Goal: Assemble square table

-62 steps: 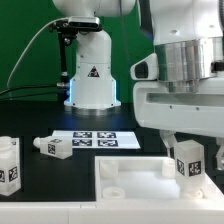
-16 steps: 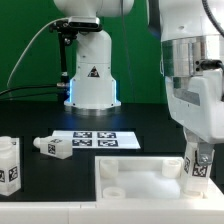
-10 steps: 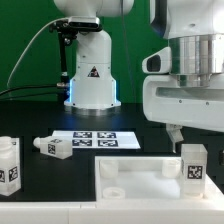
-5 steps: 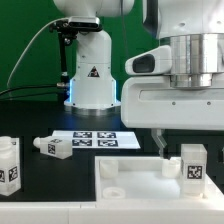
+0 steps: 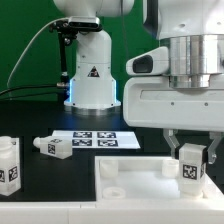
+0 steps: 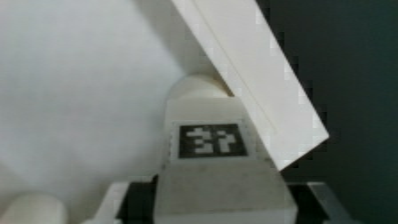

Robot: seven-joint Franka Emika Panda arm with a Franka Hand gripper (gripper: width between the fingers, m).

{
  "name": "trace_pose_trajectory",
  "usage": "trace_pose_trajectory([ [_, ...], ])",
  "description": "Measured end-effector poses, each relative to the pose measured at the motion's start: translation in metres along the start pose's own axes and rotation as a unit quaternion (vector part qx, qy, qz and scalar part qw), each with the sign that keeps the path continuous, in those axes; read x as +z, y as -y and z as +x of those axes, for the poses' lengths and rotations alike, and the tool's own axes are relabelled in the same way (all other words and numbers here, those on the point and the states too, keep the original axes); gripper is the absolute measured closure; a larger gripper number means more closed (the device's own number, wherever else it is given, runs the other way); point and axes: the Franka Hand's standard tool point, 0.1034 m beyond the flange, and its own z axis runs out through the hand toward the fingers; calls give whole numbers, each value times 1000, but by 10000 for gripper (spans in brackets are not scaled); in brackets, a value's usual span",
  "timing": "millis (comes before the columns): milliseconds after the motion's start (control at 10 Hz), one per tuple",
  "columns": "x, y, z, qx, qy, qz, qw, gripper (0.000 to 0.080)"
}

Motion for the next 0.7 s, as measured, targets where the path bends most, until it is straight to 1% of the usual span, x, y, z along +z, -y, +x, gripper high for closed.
trace_pose_trajectory([
  [100,0,0,-2,75,-1,-4,997,514],
  [200,0,1,-4,144,-5,-11,989,514],
  [300,1,1,-4,239,-3,-8,971,514],
  [400,1,2,-5,351,4,2,937,514],
  [500,2,5,-8,427,9,12,904,514],
  [600,2,5,-9,444,12,16,896,514],
  [700,2,5,-9,430,12,16,903,514],
])
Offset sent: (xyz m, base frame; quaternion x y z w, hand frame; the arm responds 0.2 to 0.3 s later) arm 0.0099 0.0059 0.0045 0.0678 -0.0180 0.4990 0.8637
